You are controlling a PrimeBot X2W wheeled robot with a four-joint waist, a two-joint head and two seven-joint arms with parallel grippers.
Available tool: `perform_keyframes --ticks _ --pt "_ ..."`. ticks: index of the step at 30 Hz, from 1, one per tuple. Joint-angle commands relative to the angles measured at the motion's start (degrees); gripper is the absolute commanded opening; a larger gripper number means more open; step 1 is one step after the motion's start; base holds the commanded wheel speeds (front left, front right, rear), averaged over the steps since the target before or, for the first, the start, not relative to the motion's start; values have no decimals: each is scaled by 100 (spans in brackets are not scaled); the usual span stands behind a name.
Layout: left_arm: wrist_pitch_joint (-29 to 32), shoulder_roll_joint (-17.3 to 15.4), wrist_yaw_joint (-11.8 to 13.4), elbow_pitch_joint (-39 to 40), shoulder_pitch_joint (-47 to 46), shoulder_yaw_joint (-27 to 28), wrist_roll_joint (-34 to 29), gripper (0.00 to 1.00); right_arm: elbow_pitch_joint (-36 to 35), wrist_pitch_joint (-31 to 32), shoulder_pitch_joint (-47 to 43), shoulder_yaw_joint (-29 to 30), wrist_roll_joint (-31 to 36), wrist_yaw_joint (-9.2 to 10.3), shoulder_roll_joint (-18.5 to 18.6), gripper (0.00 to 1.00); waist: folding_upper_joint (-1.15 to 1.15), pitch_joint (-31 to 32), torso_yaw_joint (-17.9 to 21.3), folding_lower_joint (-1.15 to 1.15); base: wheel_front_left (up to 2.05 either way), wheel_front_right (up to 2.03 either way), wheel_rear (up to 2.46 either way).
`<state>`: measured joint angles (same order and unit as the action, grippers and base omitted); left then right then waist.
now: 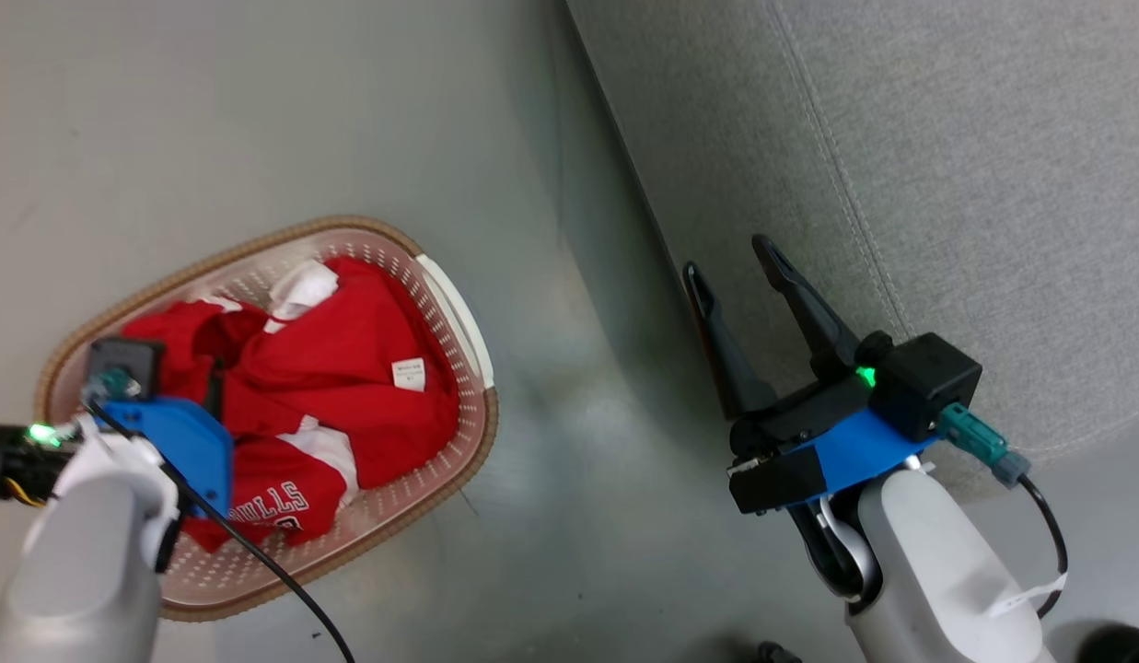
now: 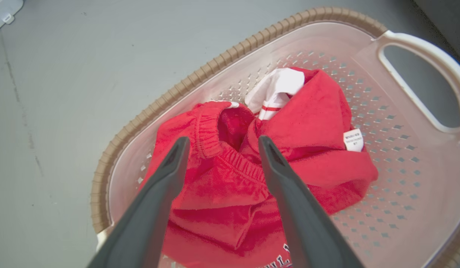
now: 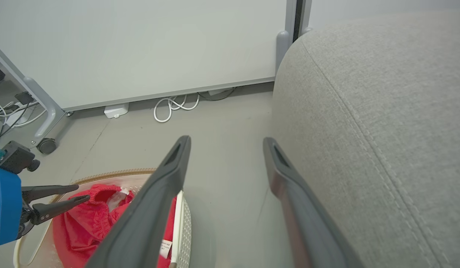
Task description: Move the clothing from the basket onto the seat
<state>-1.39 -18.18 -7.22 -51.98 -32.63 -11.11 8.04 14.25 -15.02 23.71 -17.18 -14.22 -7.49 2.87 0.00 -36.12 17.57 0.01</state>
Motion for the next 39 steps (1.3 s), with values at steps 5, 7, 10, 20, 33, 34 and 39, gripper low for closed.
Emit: perform_keyframes --ticks 5,7,10,20,33,34,39 --pt "185 -295 53 34 -416 35 -16 100 -117 -21 249 -157 -175 -1 3 100 0 -618 251 -1 0 0 0" --pt "258 -382 87 51 -494 44 -19 100 -133 -21 294 -199 -233 -1 3 100 0 -722 276 -1 0 0 0" --pt "363 -482 171 85 -552 39 -50 100 -176 -21 356 -232 -310 -1 2 100 0 -849 305 -1 0 0 0" --pt "630 -640 537 296 -544 53 -61 100 -248 -21 450 -361 -484 -1 3 100 0 -1077 384 -1 0 0 0" --pt "1013 -644 553 608 -393 21 134 0 -210 -21 491 -351 -542 -1 3 100 0 -1085 405 -1 0 0 0" --pt "1026 -636 557 637 -377 10 137 0 -205 -21 493 -342 -542 -1 3 100 0 -1080 397 -1 0 0 0" --pt "1087 -574 607 777 -297 -34 165 0 -193 -22 500 -334 -532 -1 3 100 0 -1041 352 -1 0 0 0"
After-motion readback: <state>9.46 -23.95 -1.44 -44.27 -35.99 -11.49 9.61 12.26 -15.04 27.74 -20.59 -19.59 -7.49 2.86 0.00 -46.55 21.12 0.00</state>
